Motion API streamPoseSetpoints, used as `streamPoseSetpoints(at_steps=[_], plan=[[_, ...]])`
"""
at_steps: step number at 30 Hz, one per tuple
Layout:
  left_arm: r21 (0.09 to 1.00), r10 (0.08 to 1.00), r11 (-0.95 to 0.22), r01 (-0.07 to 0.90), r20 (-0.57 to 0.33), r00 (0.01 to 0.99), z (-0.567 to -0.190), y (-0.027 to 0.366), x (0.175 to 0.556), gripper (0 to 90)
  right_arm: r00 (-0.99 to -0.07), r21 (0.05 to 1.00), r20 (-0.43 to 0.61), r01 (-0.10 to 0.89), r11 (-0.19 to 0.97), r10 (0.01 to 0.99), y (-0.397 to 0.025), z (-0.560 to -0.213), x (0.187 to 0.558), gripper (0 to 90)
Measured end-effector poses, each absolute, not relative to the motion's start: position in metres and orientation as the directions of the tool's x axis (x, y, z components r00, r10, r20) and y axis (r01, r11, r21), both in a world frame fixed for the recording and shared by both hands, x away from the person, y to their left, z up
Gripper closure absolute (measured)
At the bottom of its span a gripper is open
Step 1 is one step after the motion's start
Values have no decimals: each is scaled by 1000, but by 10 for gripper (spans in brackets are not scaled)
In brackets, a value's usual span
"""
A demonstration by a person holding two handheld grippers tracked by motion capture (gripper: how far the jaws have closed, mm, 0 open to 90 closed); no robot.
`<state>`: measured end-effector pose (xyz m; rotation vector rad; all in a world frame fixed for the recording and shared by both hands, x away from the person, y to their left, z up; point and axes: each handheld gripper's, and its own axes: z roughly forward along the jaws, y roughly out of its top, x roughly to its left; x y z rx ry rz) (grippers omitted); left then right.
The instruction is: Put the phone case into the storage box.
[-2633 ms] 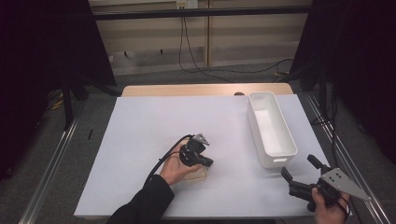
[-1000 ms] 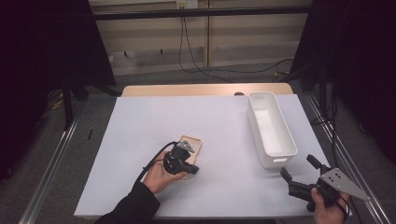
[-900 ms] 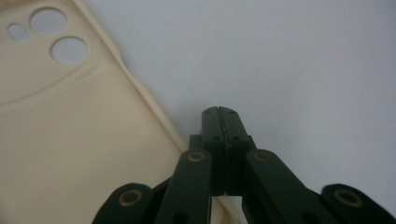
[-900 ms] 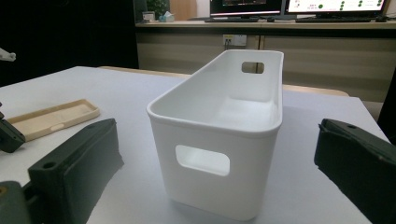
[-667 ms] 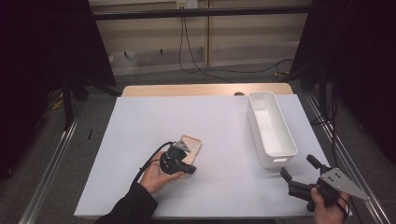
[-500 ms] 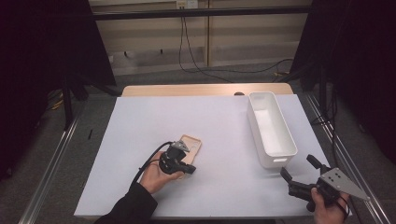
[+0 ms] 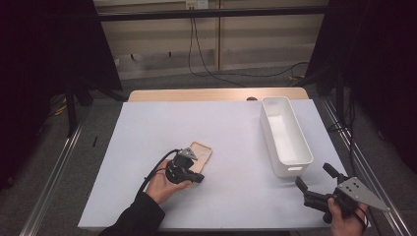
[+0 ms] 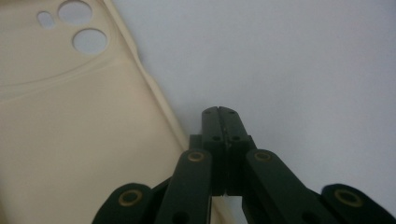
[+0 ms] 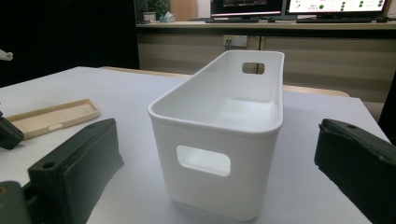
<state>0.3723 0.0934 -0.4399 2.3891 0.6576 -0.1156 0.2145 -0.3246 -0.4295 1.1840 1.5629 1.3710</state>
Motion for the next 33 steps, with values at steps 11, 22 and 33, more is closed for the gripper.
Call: streamPoseSetpoints(at_steps=[11,22,33], plan=[[607,416,-637,474,-247,875,-439,96,370,900,-308,985,46,170,8,950,-324,-430,215,0],[731,396,-543,412,-210,894,-426,100,363,739,-309,986,47,169,7,950,-324,-429,215,0],[795,418,-472,381,-179,891,-415,107,357,517,-307,985,47,170,7,951,-324,-429,215,0]])
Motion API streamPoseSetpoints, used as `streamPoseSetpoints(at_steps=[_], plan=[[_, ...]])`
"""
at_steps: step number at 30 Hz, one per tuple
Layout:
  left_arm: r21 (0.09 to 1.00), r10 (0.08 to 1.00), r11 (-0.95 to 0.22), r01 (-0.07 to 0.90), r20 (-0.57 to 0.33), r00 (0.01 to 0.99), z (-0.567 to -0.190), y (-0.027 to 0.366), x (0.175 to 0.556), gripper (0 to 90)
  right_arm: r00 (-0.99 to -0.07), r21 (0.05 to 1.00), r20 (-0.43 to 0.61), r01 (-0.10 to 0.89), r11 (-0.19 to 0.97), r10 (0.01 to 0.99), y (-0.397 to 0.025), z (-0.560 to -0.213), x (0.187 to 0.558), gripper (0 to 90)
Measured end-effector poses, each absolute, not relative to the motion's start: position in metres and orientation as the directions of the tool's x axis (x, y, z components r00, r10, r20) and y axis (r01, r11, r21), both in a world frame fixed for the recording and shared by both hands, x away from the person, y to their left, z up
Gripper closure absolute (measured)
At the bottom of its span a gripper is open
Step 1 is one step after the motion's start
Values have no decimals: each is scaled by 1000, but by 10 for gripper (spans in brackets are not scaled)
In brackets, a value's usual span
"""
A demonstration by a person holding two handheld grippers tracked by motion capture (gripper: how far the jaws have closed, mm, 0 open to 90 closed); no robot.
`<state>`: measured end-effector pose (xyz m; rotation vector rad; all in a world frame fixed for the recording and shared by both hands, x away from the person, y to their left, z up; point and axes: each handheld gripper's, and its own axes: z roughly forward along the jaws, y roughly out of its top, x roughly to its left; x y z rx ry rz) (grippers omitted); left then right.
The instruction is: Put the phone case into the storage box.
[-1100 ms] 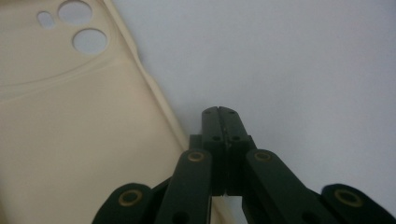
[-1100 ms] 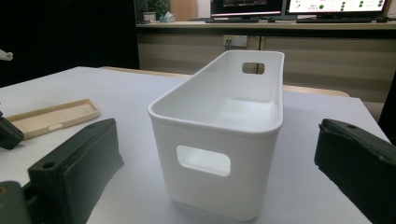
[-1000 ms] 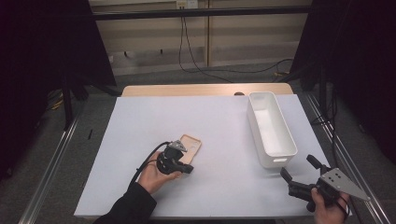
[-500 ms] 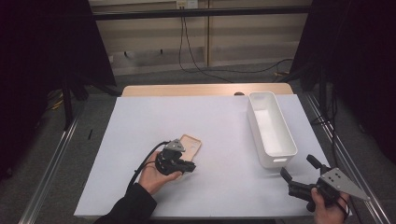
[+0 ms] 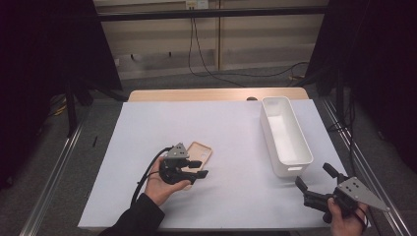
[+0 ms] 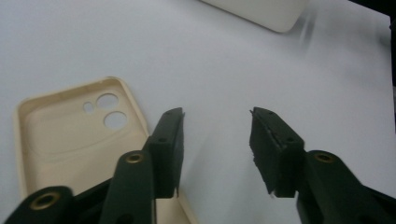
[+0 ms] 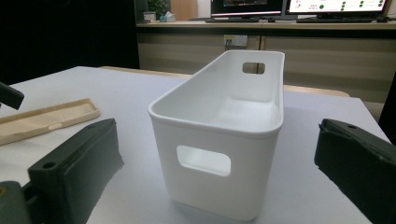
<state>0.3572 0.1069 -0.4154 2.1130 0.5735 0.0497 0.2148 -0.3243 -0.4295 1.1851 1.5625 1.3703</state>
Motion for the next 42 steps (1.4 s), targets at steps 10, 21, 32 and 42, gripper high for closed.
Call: streamPoseSetpoints(at_steps=[10,21,32,42], plan=[[848,467,-388,362,-157,870,-405,120,350,173,-309,986,47,168,5,950,-325,-429,215,0],[871,474,-344,351,-162,865,-393,136,343,48,-309,986,48,166,4,950,-325,-429,214,0],[875,592,-319,365,-117,797,-390,164,347,37,-312,986,45,166,8,949,-325,-429,214,0],[880,673,-283,383,-102,732,-391,182,358,48,-312,986,46,168,7,949,-324,-429,214,0]])
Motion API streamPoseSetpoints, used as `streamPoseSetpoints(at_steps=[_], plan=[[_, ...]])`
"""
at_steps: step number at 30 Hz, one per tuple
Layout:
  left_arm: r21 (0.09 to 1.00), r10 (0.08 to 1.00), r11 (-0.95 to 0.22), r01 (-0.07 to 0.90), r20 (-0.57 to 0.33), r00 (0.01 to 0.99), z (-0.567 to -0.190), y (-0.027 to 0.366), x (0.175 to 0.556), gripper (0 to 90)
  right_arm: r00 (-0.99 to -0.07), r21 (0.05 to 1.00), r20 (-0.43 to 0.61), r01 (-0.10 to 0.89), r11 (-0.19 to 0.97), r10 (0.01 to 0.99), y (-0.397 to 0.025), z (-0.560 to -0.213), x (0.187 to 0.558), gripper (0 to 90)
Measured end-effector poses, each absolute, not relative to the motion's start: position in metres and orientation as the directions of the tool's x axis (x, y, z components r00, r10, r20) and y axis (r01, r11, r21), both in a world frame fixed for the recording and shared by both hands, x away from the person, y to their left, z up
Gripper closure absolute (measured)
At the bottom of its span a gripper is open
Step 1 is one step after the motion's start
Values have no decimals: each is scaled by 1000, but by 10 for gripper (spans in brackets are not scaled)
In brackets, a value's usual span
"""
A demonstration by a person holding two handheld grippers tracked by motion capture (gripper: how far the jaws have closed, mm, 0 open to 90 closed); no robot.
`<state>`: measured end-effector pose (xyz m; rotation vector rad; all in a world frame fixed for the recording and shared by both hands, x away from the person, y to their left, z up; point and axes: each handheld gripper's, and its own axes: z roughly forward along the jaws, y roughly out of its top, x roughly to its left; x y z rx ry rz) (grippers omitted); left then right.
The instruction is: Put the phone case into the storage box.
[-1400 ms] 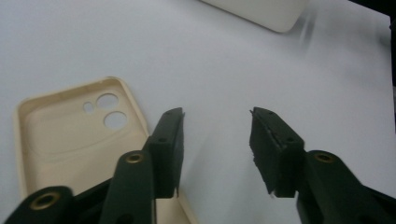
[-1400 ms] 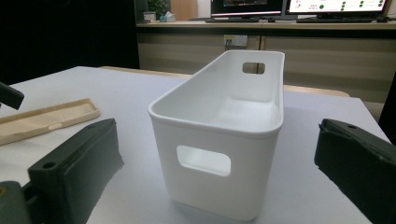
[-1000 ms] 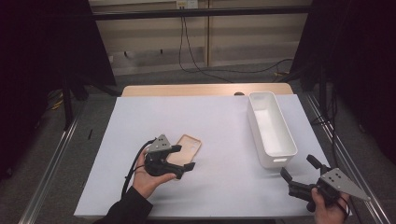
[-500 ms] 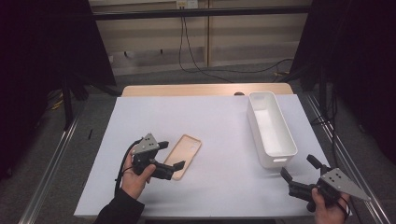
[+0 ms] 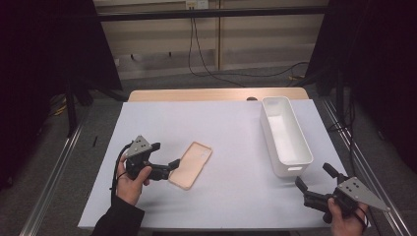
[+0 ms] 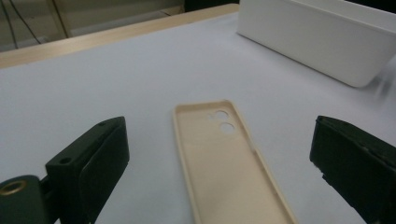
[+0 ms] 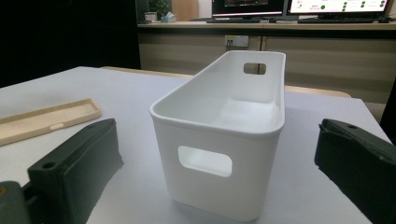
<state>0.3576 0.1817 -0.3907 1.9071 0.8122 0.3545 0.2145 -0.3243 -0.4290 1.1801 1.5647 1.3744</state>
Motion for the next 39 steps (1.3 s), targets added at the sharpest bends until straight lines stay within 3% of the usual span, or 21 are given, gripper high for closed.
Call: streamPoseSetpoints(at_steps=[5,14,21,31,39], plan=[[892,696,-264,367,-87,713,-393,187,365,59,-313,985,45,170,9,949,-324,-429,215,0],[833,707,-327,446,-98,700,-397,188,379,73,-313,986,45,168,9,949,-324,-429,216,0],[762,698,-383,523,-133,704,-396,170,401,58,-321,985,43,172,14,946,-322,-429,220,0],[666,712,-477,574,-90,696,-406,160,408,56,-330,985,45,172,13,943,-322,-430,220,0],[596,697,-530,603,-100,710,-413,155,410,124,-332,985,45,173,14,942,-322,-430,220,0]])
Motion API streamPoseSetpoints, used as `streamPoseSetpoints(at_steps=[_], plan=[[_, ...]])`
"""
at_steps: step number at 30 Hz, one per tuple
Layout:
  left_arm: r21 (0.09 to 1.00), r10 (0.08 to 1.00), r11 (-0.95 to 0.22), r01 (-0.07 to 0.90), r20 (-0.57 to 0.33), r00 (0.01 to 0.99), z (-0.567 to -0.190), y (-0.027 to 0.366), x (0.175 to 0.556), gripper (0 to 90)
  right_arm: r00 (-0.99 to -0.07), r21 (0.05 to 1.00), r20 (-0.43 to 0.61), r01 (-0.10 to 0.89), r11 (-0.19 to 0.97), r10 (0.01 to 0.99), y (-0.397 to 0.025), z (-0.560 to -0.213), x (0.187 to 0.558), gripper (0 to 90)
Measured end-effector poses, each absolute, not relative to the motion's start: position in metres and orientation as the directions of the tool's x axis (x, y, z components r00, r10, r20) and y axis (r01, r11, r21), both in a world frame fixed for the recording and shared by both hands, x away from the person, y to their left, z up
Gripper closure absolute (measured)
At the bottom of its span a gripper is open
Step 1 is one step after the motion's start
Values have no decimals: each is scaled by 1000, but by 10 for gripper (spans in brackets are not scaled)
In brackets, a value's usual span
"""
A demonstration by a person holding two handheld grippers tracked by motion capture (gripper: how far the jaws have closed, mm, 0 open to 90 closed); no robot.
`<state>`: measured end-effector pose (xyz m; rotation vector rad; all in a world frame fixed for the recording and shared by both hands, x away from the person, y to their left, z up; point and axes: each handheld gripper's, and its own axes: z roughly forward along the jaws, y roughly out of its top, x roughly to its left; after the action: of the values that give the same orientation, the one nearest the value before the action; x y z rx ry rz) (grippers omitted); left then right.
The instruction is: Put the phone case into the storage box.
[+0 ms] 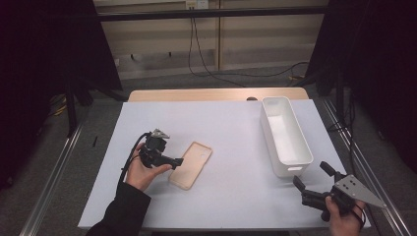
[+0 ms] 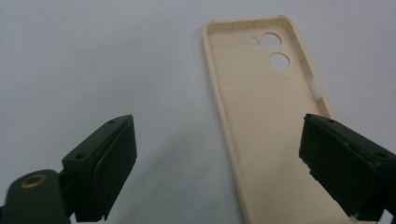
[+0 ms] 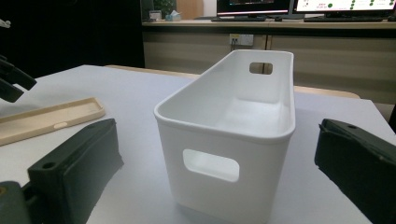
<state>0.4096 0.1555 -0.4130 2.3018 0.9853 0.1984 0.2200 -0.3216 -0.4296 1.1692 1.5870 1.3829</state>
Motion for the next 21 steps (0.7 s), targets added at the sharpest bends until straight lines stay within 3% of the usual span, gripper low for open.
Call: streamPoseSetpoints(at_steps=[9,21], plan=[[520,670,-582,625,-130,731,-423,150,410,234,-334,984,46,178,15,942,-322,-430,219,0],[459,646,-655,601,-74,760,-428,143,407,388,-331,984,47,178,13,942,-322,-430,219,0]])
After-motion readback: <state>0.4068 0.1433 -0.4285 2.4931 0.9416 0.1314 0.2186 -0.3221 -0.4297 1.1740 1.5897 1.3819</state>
